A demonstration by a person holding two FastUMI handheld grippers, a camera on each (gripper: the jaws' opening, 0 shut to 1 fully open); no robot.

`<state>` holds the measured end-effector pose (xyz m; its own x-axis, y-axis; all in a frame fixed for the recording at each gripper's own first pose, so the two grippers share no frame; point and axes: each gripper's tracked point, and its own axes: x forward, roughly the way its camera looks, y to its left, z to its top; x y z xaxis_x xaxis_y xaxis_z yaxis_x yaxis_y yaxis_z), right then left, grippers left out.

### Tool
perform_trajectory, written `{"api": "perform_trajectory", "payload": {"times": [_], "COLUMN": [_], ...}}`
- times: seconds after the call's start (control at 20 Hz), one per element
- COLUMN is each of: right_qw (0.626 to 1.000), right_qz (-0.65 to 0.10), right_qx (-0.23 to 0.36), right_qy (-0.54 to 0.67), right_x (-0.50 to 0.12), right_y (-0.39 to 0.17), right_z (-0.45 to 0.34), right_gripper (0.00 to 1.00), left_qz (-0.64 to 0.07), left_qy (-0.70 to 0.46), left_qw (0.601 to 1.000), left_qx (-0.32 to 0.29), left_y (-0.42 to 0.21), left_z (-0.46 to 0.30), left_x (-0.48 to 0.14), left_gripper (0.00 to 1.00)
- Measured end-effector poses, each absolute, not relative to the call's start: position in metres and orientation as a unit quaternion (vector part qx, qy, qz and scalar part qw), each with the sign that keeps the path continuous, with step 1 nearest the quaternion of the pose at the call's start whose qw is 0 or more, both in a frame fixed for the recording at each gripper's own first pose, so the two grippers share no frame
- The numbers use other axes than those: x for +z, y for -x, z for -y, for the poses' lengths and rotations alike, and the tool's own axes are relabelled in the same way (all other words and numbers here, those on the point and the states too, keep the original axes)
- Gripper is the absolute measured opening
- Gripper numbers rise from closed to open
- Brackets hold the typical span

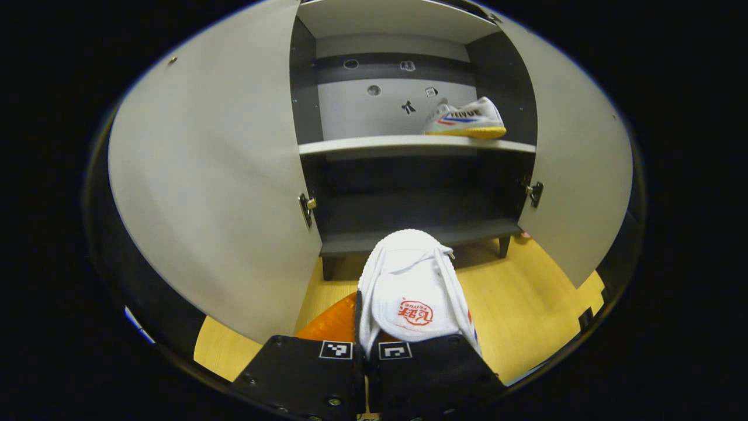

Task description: Grab one shoe with the right hand and put it into the shoe cabinet, grab the other shoe with the left hand and put it into the shoe cabinet; then close the right door with the right hand and the left door with the left hand.

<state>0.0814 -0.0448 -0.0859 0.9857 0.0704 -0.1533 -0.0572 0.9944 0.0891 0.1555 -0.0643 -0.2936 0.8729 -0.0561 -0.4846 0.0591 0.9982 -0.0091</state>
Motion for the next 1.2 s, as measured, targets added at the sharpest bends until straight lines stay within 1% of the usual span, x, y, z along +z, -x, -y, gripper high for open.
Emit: {"api": "perform_trajectory", "payload": {"times": [0.05, 0.1, 0.2, 0.3, 0.4, 0.45, 0.5, 0.55, 0.6, 0.85, 1.0, 1.2], "right_qw": [0.995, 0.995, 0.996, 0.995, 0.994, 0.994, 0.993, 0.992, 0.992, 0.990, 0.989, 0.990], "right_qz": [-0.074, -0.069, -0.058, -0.055, -0.054, -0.055, -0.056, -0.056, -0.054, -0.043, -0.045, -0.045], "right_qx": [0.040, 0.047, 0.058, 0.072, 0.085, 0.092, 0.100, 0.108, 0.113, 0.130, 0.136, 0.136], "right_qy": [-0.045, -0.045, -0.039, -0.032, -0.029, -0.030, -0.032, -0.032, -0.032, -0.022, -0.022, -0.019], "right_x": [-0.084, -0.081, -0.075, -0.073, -0.073, -0.073, -0.073, -0.073, -0.071, -0.065, -0.067, -0.066], "right_y": [-0.084, -0.085, -0.087, -0.089, -0.094, -0.097, -0.098, -0.100, -0.103, -0.110, -0.113, -0.115], "right_z": [0.044, 0.043, 0.041, 0.037, 0.033, 0.030, 0.028, 0.026, 0.026, 0.027, 0.028, 0.032], "right_gripper": [1.00, 1.00, 1.00, 1.00, 1.00, 1.00, 1.00, 1.00, 1.00, 1.00, 1.00, 1.00], "left_qz": [-0.238, -0.227, -0.204, -0.193, -0.176, -0.165, -0.158, -0.152, -0.146, -0.123, -0.121, -0.137], "left_qy": [0.000, -0.004, 0.001, 0.011, 0.012, 0.012, 0.012, 0.011, 0.011, -0.002, 0.003, 0.000], "left_qw": [0.971, 0.974, 0.979, 0.981, 0.984, 0.986, 0.987, 0.988, 0.989, 0.992, 0.992, 0.990], "left_qx": [-0.022, -0.015, -0.006, 0.001, 0.010, 0.017, 0.023, 0.028, 0.032, 0.042, 0.043, 0.040], "left_y": [-0.163, -0.151, -0.183, -0.186, -0.182, -0.186, -0.195, -0.195, -0.192, -0.194, -0.192, -0.194], "left_z": [0.062, 0.065, 0.062, 0.051, 0.039, 0.049, 0.061, 0.059, 0.063, 0.069, 0.063, 0.061], "left_x": [-0.276, -0.262, -0.232, -0.214, -0.181, -0.164, -0.164, -0.186, -0.168, -0.173, -0.172, -0.169], "left_gripper": [0.13, 0.13, 0.13, 0.12, 0.13, 0.13, 0.13, 0.13, 0.13, 0.13, 0.12, 0.12]}}
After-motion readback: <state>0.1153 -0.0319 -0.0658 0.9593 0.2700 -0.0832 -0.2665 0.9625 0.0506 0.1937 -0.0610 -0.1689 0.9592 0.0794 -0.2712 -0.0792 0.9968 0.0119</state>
